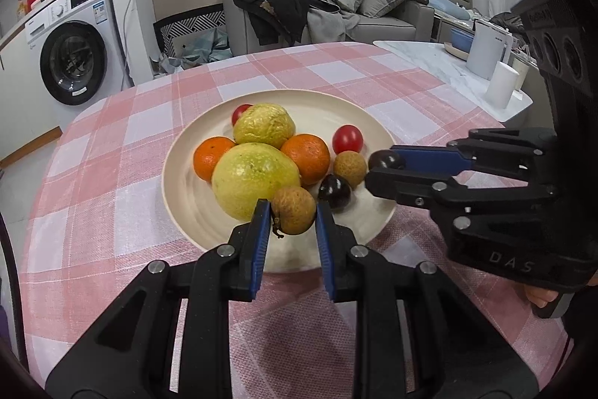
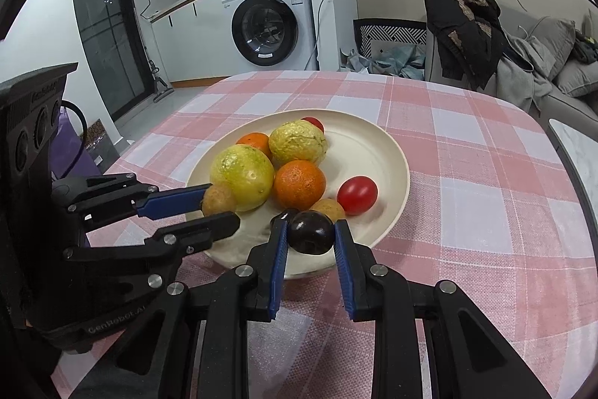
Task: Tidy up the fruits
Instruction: 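Carry both fruits over the cream plate with both tools, then lower both fruits onto the plate and open both tools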
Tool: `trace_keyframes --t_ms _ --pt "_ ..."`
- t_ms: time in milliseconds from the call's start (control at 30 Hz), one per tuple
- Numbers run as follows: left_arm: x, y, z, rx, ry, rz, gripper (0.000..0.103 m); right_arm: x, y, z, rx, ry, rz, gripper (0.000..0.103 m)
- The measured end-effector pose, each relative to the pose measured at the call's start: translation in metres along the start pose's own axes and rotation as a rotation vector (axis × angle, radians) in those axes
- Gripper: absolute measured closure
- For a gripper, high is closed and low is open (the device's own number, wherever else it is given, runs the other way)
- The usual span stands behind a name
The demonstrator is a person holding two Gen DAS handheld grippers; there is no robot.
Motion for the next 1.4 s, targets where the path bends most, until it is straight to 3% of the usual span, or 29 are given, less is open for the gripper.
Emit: trace_keyframes --t_ms 133,633,700,767,933,1000,1067,1133,1400 --pt "-0.005 0.008 -0.003 -0.003 0.015 0.032 0.082 -0.003 0.004 0.001 -0.004 -0.004 0.015 0.077" --pt "-0.002 0.009 0.006 0.003 -0.028 0.024 0.081 0.0 0.0 0.0 -0.011 -0.014 -0.01 0.075" --pt "-0.002 0.007 0.007 0.009 -0.029 0.013 0.076 0.002 -0.004 0.0 -0.008 -0.013 -0.027 0.07" --pt "-0.002 0.003 0.008 0.019 -0.037 0.002 0.055 0.004 -0.009 -0.003 -0.012 -0.001 -0.048 0.065" --pt "-0.005 -0.016 0.011 0.033 -0.037 -0.051 0.02 0.004 -0.018 -0.009 -0.008 0.004 -0.063 0.041" --pt "-0.006 -0.025 0.011 0.05 -0.031 -0.071 0.016 0.005 -0.022 -0.01 -0.018 -0.001 -0.079 0.016" --pt "-0.009 -0.032 0.01 0.046 -0.028 -0.078 0.01 0.006 -0.029 -0.011 -0.008 0.0 -0.105 0.004" --pt "-0.011 -0.039 0.012 0.051 -0.041 -0.097 0.001 0.007 -0.035 -0.01 0.0 0.001 -0.124 0.001" --pt "-0.012 -0.073 0.023 0.059 -0.101 -0.189 0.001 0.011 -0.063 -0.003 0.027 -0.023 -0.225 0.0"
Point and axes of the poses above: each gripper's, at about its wrist camera, not at the fingertips, and y roughly the way its jaws point, z to its left, x to its top, the point moved 10 cm from there along y, roughly the way its jaws point, and after that the axes turned 6 degrees about -y, right-handed, at the moved point
